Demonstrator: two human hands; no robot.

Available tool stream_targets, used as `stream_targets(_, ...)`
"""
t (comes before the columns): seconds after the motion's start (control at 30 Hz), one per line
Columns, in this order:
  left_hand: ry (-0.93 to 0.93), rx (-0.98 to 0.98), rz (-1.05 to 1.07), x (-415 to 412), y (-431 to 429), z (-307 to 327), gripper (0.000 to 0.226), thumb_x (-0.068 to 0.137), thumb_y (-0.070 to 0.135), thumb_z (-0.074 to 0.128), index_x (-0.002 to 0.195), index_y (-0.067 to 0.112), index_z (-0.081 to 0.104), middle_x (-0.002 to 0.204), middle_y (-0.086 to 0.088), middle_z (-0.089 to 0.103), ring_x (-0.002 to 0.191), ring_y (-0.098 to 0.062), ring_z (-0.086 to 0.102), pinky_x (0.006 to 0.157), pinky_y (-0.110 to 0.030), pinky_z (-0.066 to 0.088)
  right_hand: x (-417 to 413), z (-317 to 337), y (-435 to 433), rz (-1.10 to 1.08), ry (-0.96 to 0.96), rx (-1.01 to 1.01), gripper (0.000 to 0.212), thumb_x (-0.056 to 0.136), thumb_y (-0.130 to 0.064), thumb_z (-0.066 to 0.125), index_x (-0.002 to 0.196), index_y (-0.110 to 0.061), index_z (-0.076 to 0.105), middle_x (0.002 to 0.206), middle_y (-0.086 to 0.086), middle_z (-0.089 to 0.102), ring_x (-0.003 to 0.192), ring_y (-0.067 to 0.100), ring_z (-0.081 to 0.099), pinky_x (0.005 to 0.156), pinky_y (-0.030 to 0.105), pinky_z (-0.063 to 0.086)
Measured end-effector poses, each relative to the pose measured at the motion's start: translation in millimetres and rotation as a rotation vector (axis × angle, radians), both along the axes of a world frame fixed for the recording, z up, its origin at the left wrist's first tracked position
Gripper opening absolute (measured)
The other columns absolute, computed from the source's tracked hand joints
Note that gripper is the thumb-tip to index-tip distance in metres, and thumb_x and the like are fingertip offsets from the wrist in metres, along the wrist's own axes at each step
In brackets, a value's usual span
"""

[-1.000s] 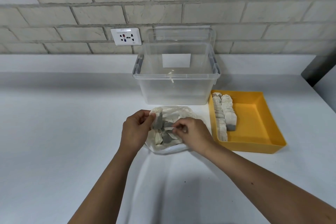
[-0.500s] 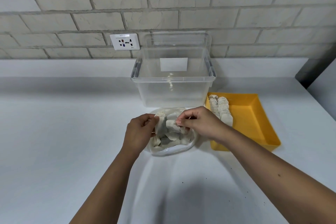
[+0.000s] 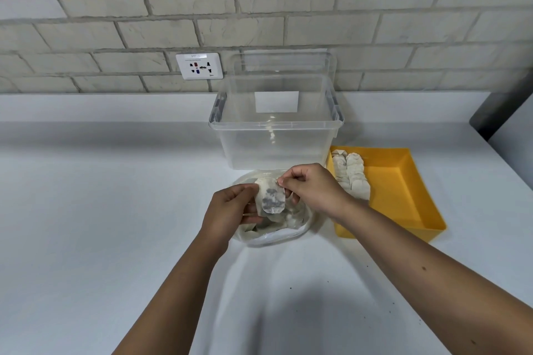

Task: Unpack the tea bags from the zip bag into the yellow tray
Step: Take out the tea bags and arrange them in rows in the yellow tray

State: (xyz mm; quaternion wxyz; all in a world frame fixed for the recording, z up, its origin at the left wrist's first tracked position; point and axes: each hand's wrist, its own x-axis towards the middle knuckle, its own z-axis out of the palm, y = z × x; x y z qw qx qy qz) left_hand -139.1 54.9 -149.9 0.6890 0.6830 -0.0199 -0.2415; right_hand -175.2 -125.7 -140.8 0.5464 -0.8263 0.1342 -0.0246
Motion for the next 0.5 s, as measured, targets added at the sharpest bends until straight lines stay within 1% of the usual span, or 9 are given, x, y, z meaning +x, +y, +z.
stream_targets(0.1, 0.008, 0.019, 0.026, -0.2, -1.7, -0.7, 0.024, 0.099, 0.015, 0.058, 0.084, 0.006, 0.074, 0.079, -0.016, 0.075, 0.065, -0.022, 0.072, 0.064, -0.030, 0.062, 0.3, -2.6, 2.5, -0.023, 0.006, -0.002, 0.015, 0.089, -0.018, 0.067, 0.078, -0.010, 0.071, 0.066, 0.003, 0.068, 0.048, 0.012, 0.058, 0.057, 0.021, 0.049)
stream_targets(0.23, 0.023, 0.053, 0.032, 3.1, -2.6, -3.0, 0.024, 0.098, 0.017, 0.059, 0.086, 0.004, 0.075, 0.083, -0.019, 0.076, 0.068, -0.026, 0.074, 0.066, -0.032, 0.063, 3.7, -7.1, 5.4, -0.044, 0.027, 0.004, 0.017, 0.087, -0.021, 0.071, 0.079, -0.006, 0.070, 0.066, 0.005, 0.069, 0.048, 0.014, 0.061, 0.056, 0.023, 0.051)
stream_targets(0.33, -0.012, 0.053, -0.007, 2.9, -3.2, -3.2, 0.021, 0.092, 0.023, 0.069, 0.091, 0.003, 0.077, 0.084, -0.017, 0.077, 0.071, -0.025, 0.075, 0.064, -0.029, 0.061, 7.1, -9.7, 6.7, -0.054, 0.025, -0.015, 0.017, 0.087, -0.023, 0.070, 0.079, -0.007, 0.070, 0.066, 0.005, 0.070, 0.049, 0.014, 0.063, 0.055, 0.021, 0.050)
stream_targets(0.4, -0.058, 0.078, -0.014, 2.1, -3.0, -4.9, 0.017, 0.088, 0.020, 0.074, 0.092, 0.003, 0.077, 0.083, -0.015, 0.077, 0.071, -0.023, 0.075, 0.061, -0.026, 0.059, 8.7, -10.6, 8.1, -0.048, 0.020, -0.016, 0.018, 0.088, -0.023, 0.070, 0.080, -0.007, 0.069, 0.066, 0.005, 0.070, 0.048, 0.014, 0.063, 0.053, 0.019, 0.048)
stream_targets(0.43, -0.078, 0.098, -0.001, 2.8, -2.6, -6.6, 0.015, 0.088, 0.017, 0.075, 0.091, 0.003, 0.077, 0.081, -0.014, 0.077, 0.072, -0.025, 0.075, 0.062, -0.027, 0.060, 9.5, -12.1, 8.6, -0.050, 0.018, -0.003, 0.018, 0.088, -0.024, 0.069, 0.082, -0.006, 0.070, 0.067, 0.005, 0.070, 0.048, 0.015, 0.063, 0.051, 0.018, 0.048)
stream_targets(0.5, -0.117, 0.145, 0.050, 7.8, 0.2, -12.3, 0.011, 0.087, 0.017, 0.075, 0.087, 0.007, 0.078, 0.079, -0.013, 0.077, 0.076, -0.030, 0.075, 0.071, -0.033, 0.062, 10.3, -16.4, 9.3, -0.063, 0.015, 0.023, 0.016, 0.089, -0.022, 0.069, 0.086, -0.006, 0.070, 0.071, 0.008, 0.071, 0.048, 0.015, 0.062, 0.048, 0.020, 0.048)
